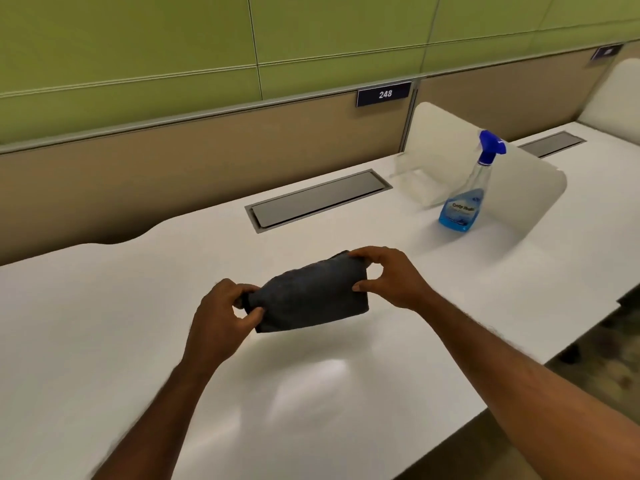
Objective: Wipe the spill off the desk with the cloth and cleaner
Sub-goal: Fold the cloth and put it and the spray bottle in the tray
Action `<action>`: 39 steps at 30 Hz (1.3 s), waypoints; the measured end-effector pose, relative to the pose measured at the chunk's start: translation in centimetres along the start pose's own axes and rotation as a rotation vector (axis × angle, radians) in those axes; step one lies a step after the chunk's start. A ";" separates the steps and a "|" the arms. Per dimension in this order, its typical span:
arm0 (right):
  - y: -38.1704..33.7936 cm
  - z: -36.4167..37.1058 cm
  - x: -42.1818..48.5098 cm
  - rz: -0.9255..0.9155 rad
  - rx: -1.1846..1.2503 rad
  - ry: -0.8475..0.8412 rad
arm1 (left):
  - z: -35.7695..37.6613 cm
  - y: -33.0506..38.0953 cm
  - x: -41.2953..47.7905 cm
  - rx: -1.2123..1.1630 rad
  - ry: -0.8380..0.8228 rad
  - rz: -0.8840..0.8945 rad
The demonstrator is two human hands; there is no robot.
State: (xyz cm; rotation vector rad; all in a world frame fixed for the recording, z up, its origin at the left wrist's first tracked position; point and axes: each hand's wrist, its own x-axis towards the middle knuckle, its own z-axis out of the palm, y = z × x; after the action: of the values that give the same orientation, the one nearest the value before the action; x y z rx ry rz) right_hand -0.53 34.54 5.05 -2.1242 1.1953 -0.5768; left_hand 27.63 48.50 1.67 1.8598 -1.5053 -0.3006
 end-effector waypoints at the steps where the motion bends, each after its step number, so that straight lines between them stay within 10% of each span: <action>1: 0.2 -0.3 -0.2 0.007 -0.031 0.013 | 0.2 0.2 0.4 0.023 -0.010 0.012; 15: 5.3 -6.6 0.9 0.038 0.556 -0.011 | 6.6 9.7 4.2 -0.715 0.035 -0.132; 39: 15.0 -15.6 9.3 0.214 0.395 0.274 | 19.3 22.1 14.6 -0.485 0.267 -0.321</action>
State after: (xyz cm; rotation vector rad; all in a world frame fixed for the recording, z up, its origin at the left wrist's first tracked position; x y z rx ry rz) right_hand -14.75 15.83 6.25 -1.6012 1.3089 -0.9411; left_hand 3.95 26.28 5.79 1.6581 -0.8581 -0.4955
